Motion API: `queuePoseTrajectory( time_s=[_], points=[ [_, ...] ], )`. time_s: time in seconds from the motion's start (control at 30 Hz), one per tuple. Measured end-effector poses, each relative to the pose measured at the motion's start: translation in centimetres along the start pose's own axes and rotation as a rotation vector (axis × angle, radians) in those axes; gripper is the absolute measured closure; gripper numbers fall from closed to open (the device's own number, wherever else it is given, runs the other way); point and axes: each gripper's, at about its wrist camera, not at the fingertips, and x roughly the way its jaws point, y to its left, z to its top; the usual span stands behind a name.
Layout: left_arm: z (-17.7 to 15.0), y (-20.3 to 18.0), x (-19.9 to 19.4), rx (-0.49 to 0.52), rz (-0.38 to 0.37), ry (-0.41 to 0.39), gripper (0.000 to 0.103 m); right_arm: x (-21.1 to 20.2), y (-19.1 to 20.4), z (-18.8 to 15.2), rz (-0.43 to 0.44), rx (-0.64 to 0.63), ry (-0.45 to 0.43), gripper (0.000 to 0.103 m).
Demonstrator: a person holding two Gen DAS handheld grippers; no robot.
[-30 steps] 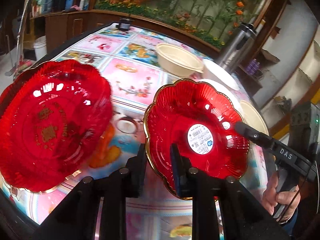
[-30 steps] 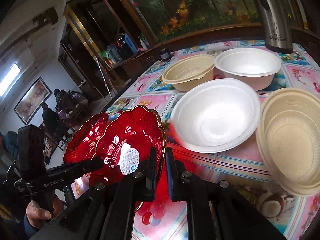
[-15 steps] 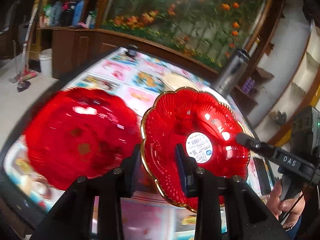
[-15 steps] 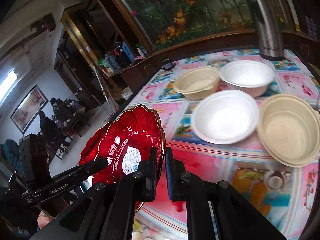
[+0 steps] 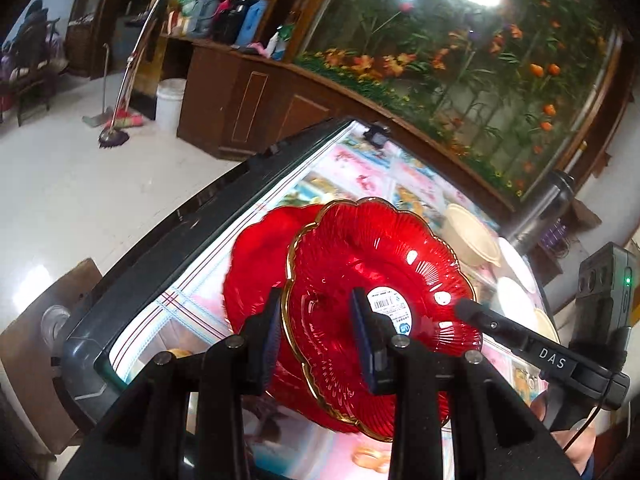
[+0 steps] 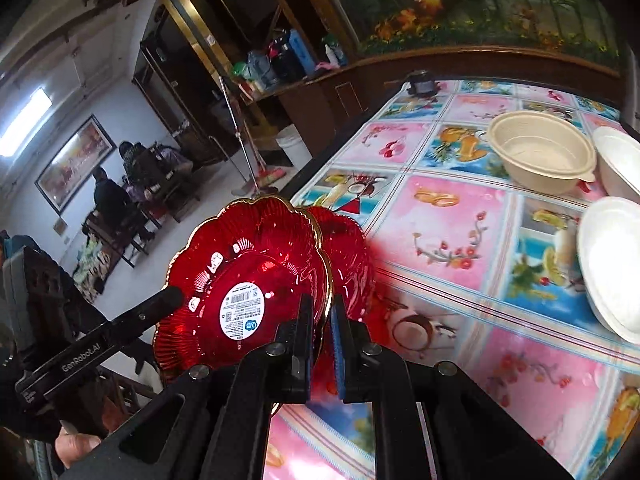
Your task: Organize plates and bowls
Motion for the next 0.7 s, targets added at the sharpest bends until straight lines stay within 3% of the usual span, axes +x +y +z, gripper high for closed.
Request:
queuePoseTrajectory(
  time_s=[0.33,0.7],
  points=[
    [0.5,1.6,3.1,-0.013,0.039,0.038,0.072,5.3,-0.7,0.8,-0.068,-0.001,0.078,0.093],
    [-0.6,-0.5,3.1,0.05,0.043,0.081,0.072,4.4,-0.9,0.0,-0.142,-0.056,0.115,0.091]
  ],
)
